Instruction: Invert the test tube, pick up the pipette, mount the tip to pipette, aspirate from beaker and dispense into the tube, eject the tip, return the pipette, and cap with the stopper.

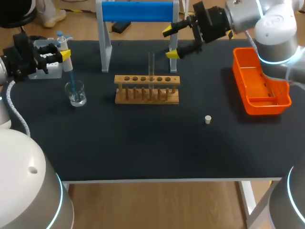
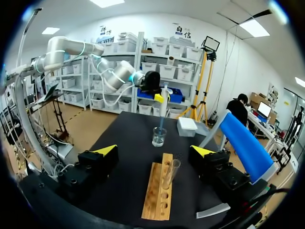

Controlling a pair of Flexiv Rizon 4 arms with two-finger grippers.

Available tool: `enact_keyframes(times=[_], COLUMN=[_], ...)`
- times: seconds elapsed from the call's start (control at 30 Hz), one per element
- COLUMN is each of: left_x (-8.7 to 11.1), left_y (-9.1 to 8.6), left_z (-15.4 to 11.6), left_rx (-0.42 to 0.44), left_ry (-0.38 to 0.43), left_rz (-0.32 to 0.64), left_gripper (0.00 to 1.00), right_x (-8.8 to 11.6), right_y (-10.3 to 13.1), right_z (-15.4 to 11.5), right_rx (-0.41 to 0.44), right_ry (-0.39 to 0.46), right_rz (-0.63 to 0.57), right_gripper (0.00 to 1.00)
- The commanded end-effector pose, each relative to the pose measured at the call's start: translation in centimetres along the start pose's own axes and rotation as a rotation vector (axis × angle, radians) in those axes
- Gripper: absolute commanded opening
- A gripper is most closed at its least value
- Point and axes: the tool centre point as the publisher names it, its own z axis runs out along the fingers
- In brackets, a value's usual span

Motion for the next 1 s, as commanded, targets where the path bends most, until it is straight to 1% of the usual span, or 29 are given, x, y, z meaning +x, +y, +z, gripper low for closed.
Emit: enact_keyframes(times=[0.03, 0.43, 0.8, 1.0], left_x=[0.1, 0.1, 0.1, 0.1], left_y=[0.0, 0.0, 0.0, 0.0], left_z=[0.0, 0.0, 0.0, 0.0], left_rx=[-0.001, -0.001, -0.001, -0.001], left_ry=[-0.003, -0.003, -0.003, -0.003], left_rz=[0.001, 0.001, 0.001, 0.001], left_gripper=[0.0, 0.0, 0.0, 0.0], right_x=[0.0, 0.7, 0.0, -0.3], right_y=[-1.3, -4.6, -7.4, -8.4], right_z=[0.2, 1.0, 1.8, 2.8], right_rx=[-0.011, 0.021, 0.045, 0.049], right_ry=[0.013, -0.004, -0.04, -0.037], right_rz=[-0.009, -0.018, -0.036, -0.034], right_gripper=[1.0, 1.0, 1.0, 1.0])
